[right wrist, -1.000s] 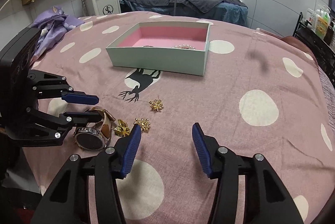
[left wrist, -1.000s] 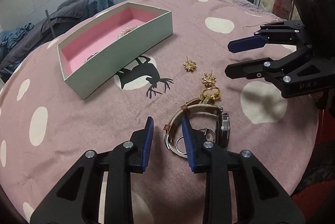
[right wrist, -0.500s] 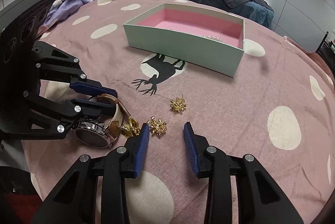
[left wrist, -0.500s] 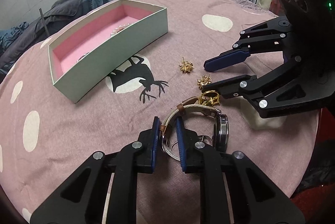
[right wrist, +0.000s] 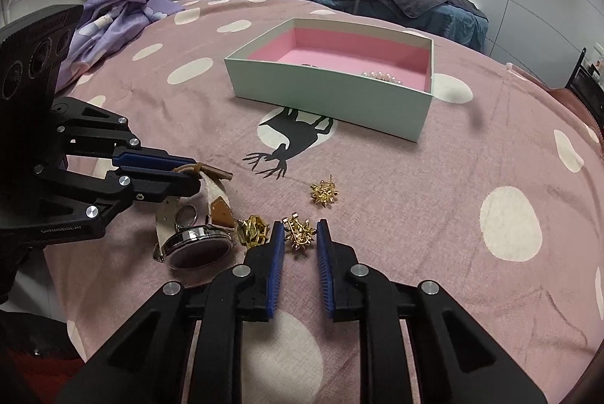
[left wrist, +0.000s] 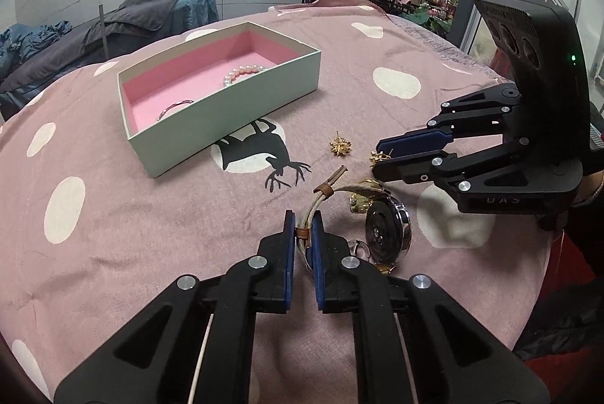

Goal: Organize jewelry
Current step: 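Grasp the tan-strap watch with the left gripper while the right gripper grasps a gold earring, then carry the watch in the left gripper and earring in the right into the box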

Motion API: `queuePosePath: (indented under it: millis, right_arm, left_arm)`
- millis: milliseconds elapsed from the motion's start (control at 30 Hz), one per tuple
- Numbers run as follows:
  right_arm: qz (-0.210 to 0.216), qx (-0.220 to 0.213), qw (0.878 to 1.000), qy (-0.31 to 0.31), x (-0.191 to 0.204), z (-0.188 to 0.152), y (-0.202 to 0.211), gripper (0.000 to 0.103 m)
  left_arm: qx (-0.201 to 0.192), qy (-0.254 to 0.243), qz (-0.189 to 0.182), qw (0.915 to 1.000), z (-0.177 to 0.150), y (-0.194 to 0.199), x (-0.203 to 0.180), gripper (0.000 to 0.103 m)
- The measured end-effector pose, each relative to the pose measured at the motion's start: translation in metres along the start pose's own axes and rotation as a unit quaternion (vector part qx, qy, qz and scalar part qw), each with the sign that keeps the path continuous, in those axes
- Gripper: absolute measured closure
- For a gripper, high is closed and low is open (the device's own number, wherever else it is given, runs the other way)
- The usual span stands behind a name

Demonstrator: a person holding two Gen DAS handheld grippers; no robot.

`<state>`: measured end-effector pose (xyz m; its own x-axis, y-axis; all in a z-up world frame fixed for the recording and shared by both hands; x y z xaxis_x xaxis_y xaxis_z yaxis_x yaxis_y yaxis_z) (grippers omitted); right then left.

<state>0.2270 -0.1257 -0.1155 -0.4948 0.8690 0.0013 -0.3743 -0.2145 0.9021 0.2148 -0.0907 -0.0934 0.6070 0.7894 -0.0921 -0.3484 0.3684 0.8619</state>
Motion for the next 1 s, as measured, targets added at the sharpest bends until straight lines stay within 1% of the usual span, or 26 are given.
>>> queuePosePath:
  millis: [167,333,467,600,667,867,1000]
  right_arm:
    - [0.001,-0.025,1.000,-0.018,-0.005,0.000,0.017,0.086]
    - [0.007,-0.046,0.999,-0.026,-0.007,0.008,0.033,0.086]
    - [0.009,-0.059,0.998,-0.023,-0.006,0.021,0.040,0.086]
    - [0.015,-0.066,0.998,-0.018,-0.005,0.037,0.043,0.086]
    - [0.019,-0.070,0.997,-0.015,-0.003,0.046,0.045,0.086]
    - [0.022,-0.085,0.996,-0.017,-0.011,0.079,0.048,0.086]
    - [0.026,-0.083,0.996,-0.030,-0.023,0.103,0.042,0.086]
  left_arm:
    - [-0.019,0.023,-0.014,0.9995,0.001,0.014,0.006,0.095]
    - [-0.037,0.037,-0.018,0.9984,0.006,0.025,0.012,0.094]
    - [-0.042,0.048,0.007,0.9979,0.016,0.030,0.023,0.094]
    - [-0.042,0.075,0.023,0.9960,0.031,0.034,0.042,0.094]
    - [-0.047,0.073,0.037,0.9956,0.040,0.037,0.049,0.094]
    - [-0.060,0.073,0.053,0.9941,0.071,0.045,0.068,0.094]
    - [-0.058,0.094,0.054,0.9924,0.093,0.043,0.089,0.094]
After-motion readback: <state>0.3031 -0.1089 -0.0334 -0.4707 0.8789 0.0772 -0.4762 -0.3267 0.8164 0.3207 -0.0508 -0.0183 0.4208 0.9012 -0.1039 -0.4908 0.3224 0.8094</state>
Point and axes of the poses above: each gripper's, at about its wrist camera, not at the fingertips, and y roughly against the way its jaws point, x to its left, z to its top, the point moved 8 cm from there along -y, roughly the way its jaws point, and after that the axes turned 14 degrees about x, right-handed, at the moved point
